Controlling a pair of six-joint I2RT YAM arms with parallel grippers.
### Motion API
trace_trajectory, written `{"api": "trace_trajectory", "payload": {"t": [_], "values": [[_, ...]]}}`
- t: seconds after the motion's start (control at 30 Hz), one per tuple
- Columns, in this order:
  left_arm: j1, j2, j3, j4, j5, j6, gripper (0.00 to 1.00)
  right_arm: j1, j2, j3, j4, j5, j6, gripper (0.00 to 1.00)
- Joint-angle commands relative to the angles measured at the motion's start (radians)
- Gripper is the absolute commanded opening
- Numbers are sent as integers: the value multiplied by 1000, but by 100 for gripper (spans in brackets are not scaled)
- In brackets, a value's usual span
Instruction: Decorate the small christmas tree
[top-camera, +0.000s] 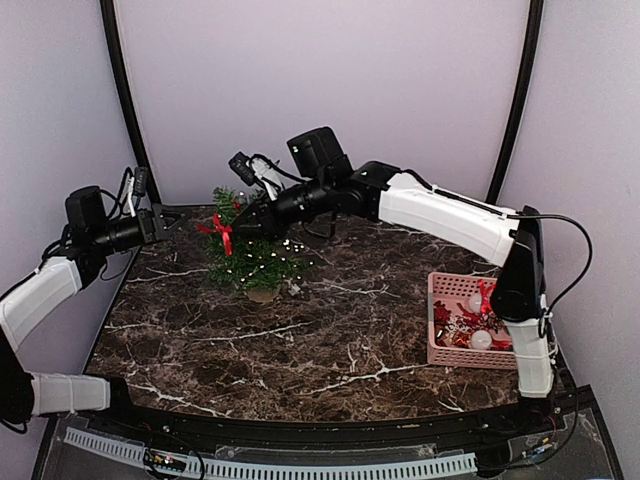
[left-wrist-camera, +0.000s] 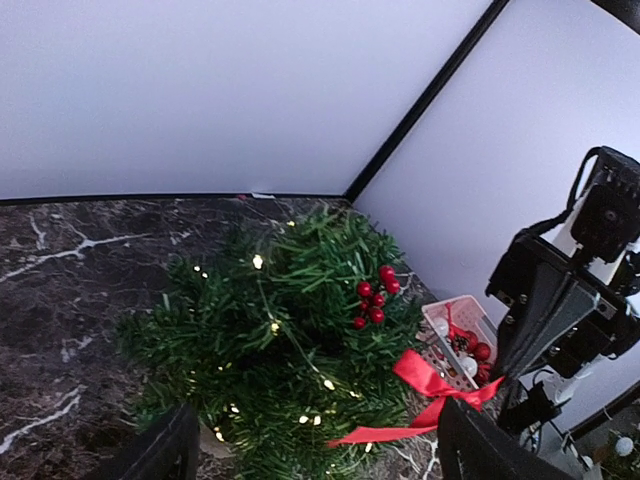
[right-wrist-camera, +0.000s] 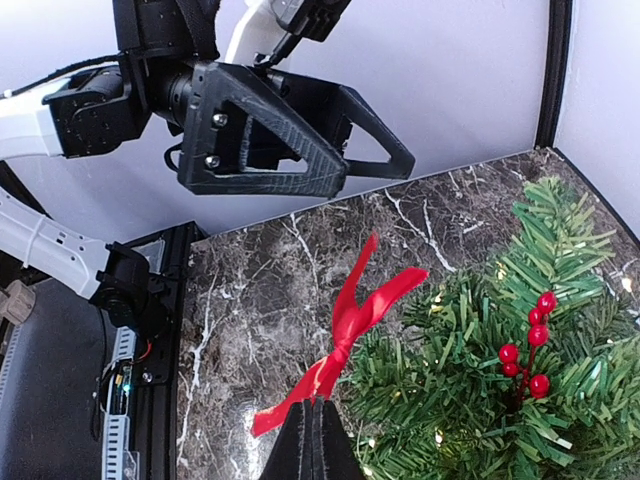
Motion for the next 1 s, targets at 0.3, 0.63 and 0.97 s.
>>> {"api": "trace_trajectory", "payload": {"t": [0.3,0.63,0.97], "values": [[-119,127,88,-117,107,86,85,-27,39,28,-26,103,-13,0],[-167,184,107,-166,78,116,77,-31,35,-8,-7,125,0,0],[-192,186,121,-226,29,154,63,-31,22,-40,16,107,7,0]]}}
